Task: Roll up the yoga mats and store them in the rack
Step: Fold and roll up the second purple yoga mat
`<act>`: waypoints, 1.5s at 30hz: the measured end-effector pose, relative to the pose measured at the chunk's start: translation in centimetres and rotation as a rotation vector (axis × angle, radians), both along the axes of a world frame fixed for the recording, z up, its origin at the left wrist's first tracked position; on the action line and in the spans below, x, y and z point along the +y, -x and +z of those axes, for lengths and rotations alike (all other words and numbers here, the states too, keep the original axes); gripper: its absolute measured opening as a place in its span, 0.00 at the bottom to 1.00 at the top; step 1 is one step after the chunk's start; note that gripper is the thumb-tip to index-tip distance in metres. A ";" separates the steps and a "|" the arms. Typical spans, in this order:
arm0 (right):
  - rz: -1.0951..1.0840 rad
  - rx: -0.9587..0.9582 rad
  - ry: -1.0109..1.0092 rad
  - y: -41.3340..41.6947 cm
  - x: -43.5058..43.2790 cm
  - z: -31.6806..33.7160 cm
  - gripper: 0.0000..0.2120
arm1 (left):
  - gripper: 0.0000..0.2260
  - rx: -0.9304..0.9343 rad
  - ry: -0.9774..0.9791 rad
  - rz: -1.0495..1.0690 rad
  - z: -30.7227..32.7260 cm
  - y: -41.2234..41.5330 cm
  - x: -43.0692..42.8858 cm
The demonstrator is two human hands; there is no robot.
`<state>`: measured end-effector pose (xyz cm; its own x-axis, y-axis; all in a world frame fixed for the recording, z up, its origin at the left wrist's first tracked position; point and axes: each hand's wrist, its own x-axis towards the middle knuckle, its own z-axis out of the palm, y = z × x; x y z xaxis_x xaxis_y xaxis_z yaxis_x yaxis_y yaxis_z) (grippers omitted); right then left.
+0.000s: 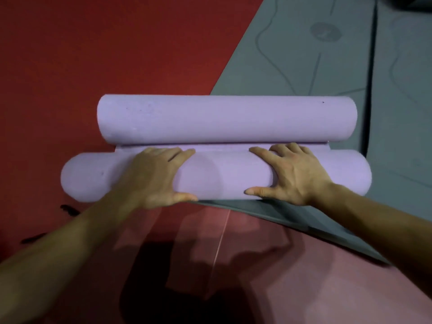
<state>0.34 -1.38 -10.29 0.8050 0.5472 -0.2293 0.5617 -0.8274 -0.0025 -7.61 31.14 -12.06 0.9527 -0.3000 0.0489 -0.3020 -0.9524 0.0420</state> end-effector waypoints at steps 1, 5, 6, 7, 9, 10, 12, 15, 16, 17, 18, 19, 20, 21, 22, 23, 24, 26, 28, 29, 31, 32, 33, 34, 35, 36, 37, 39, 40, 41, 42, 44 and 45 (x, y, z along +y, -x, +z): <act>-0.002 0.015 -0.004 0.9 -0.3 0.1 0.52 | 0.48 0.020 0.002 0.005 0.3 0.9 -0.3; 0.006 0.063 -0.029 2.9 -1.0 0.4 0.51 | 0.46 0.045 0.010 -0.001 0.3 3.4 -1.0; 0.013 0.065 -0.029 2.9 -0.9 0.4 0.51 | 0.46 0.058 0.022 0.003 0.2 3.5 -0.9; 0.020 0.062 -0.028 2.7 -0.9 0.3 0.51 | 0.46 0.086 0.041 0.012 0.3 3.3 -0.9; 0.016 0.043 -0.044 2.1 -0.8 0.0 0.51 | 0.48 0.176 0.067 0.043 0.5 2.9 -0.7; 0.013 0.029 -0.055 1.8 -0.8 -0.2 0.51 | 0.49 0.220 0.063 0.059 0.6 2.6 -0.6; 0.026 -0.006 -0.069 1.5 -0.8 -0.7 0.51 | 0.51 0.277 0.041 0.071 0.6 1.9 -0.6; 0.052 -0.040 -0.094 2.1 -0.6 -0.9 0.49 | 0.49 0.259 0.029 0.083 0.5 0.3 -0.5; 0.061 -0.040 -0.085 2.3 -0.5 -1.0 0.50 | 0.49 0.258 0.030 0.087 0.5 -0.3 -0.4; 0.066 -0.035 -0.071 2.3 -0.4 -1.0 0.50 | 0.48 0.258 0.033 0.089 0.4 -0.8 -0.2; 0.064 -0.030 -0.066 2.1 -0.3 -1.0 0.50 | 0.48 0.250 0.038 0.087 0.3 -1.3 -0.1; 0.057 -0.021 -0.071 1.6 -0.1 -1.0 0.50 | 0.46 0.222 0.047 0.081 0.1 -1.6 0.1; 0.046 -0.002 -0.076 1.0 0.0 -1.0 0.51 | 0.44 0.179 0.064 0.074 -0.1 -1.8 0.2; 0.033 0.027 -0.070 0.3 0.2 -0.9 0.52 | 0.41 0.127 0.091 0.075 -0.4 -2.0 0.4; 0.023 0.052 -0.056 -0.5 0.4 -0.8 0.53 | 0.38 0.077 0.121 0.086 -0.6 -2.1 0.5; 0.016 0.064 -0.043 -1.2 0.5 -0.8 0.54 | 0.36 0.044 0.141 0.104 -0.7 -2.2 0.6; 0.011 0.068 -0.034 -1.8 0.7 -0.7 0.54 | 0.35 0.031 0.145 0.119 -0.8 -2.1 0.5; -0.007 0.100 -0.011 -2.8 1.0 -0.5 0.54 | 0.35 0.049 0.115 0.137 -0.7 -1.4 0.1; -0.019 0.136 0.004 -3.4 1.3 -0.2 0.55 | 0.37 0.065 0.086 0.151 -0.8 -0.8 -0.3; -0.023 0.138 0.003 -3.4 1.4 0.0 0.54 | 0.38 0.064 0.085 0.154 -0.7 -0.9 -0.4; -0.035 0.106 -0.020 -3.1 1.3 0.0 0.53 | 0.38 0.048 0.095 0.146 -0.8 -1.5 -0.2; -0.035 0.077 -0.038 -2.7 1.2 -0.1 0.52 | 0.37 0.026 0.095 0.135 -0.9 -1.9 0.0; -0.027 0.047 -0.054 -2.3 1.0 -0.3 0.51 | 0.37 -0.001 0.094 0.125 -1.1 -2.2 0.1; -0.012 0.020 -0.064 -1.8 0.8 -0.5 0.50 | 0.36 -0.029 0.094 0.119 -1.3 -2.6 0.3; 0.007 0.003 -0.065 -1.4 0.6 -0.7 0.49 | 0.36 -0.055 0.095 0.116 -1.6 -2.8 0.5; 0.025 -0.002 -0.058 -1.3 0.4 -0.9 0.49 | 0.35 -0.083 0.096 0.112 -1.8 -3.0 0.5; 0.039 -0.001 -0.053 -1.5 0.3 -1.0 0.50 | 0.33 -0.111 0.096 0.107 -2.1 -3.2 0.6; 0.055 -0.002 -0.053 -2.4 0.3 -1.2 0.50 | 0.31 -0.168 0.102 0.105 -2.3 -3.2 0.4; 0.057 -0.004 -0.053 -3.1 0.3 -1.2 0.50 | 0.30 -0.191 0.113 0.104 -2.3 -3.1 0.2; 0.054 -0.003 -0.055 -3.7 0.5 -1.1 0.50 | 0.31 -0.203 0.127 0.104 -2.1 -2.9 -0.2; 0.043 0.003 -0.061 -4.2 0.7 -1.0 0.50 | 0.32 -0.197 0.135 0.109 -2.1 -2.7 -0.6; 0.010 0.021 -0.069 -4.7 1.1 -0.9 0.51 | 0.37 -0.182 0.121 0.118 -1.9 -2.5 -1.1; -0.003 0.023 -0.071 -4.7 1.2 -0.8 0.51 | 0.39 -0.184 0.106 0.109 -1.8 -2.5 -1.1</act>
<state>5.08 -0.17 -11.09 0.8014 0.5606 -0.2083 0.5587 -0.8261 -0.0737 -5.10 30.00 -13.85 0.9513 -0.1794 0.2506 -0.2090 -0.9731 0.0967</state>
